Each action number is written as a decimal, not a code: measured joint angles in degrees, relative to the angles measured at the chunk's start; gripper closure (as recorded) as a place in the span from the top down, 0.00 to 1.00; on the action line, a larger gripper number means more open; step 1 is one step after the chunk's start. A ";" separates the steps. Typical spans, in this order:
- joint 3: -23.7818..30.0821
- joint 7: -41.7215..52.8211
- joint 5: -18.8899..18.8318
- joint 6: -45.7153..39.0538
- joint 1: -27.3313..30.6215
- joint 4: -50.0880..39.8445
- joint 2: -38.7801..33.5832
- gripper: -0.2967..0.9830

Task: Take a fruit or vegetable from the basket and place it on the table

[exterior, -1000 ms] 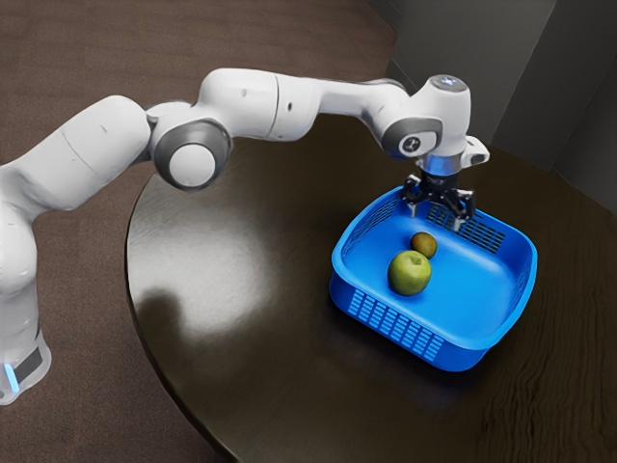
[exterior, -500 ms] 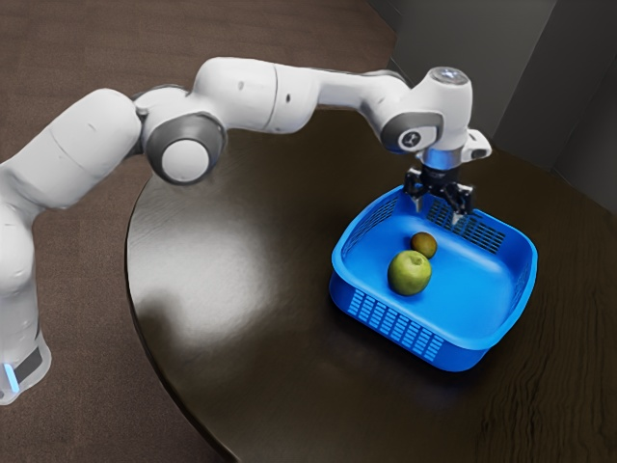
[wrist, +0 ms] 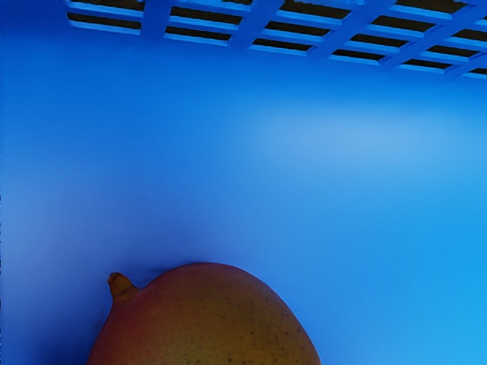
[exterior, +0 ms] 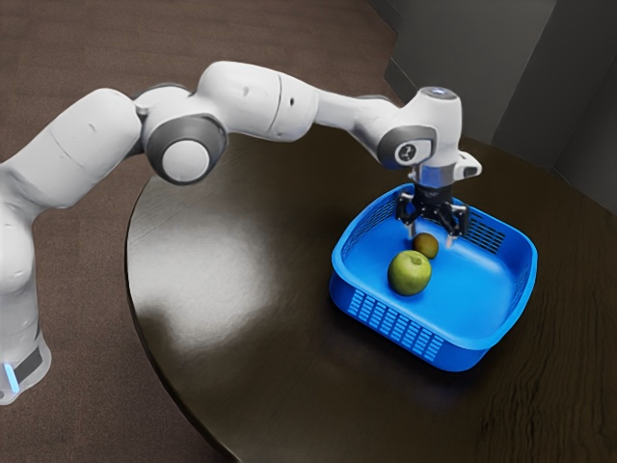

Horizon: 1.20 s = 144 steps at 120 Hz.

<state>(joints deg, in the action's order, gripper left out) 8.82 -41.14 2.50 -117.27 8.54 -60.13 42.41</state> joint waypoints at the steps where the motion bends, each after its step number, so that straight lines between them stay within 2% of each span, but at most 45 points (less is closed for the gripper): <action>1: 0.01 0.00 0.06 -0.04 0.03 0.00 0.01 0.70; 52: 0.18 -0.02 0.80 -1.11 0.25 0.13 2.03 0.69; 56: 0.23 -0.03 0.77 -1.26 0.27 0.15 2.29 0.74; 63: 0.26 0.02 0.84 -1.55 0.28 0.19 2.50 0.89; 72: 0.21 0.19 1.15 -1.86 0.21 0.26 2.51 0.95; 80: 0.13 0.37 1.28 -2.07 0.18 0.44 2.37 0.92; 90: 0.09 0.40 0.99 -2.15 0.16 0.62 2.08 0.74; 109: 0.07 0.15 0.55 -2.13 0.38 0.66 1.84 0.51; 144: -1.09 -0.78 -0.13 -2.00 -0.09 0.69 -1.09 0.46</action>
<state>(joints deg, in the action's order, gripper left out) 7.73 -41.92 2.37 -119.26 8.45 -59.44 41.32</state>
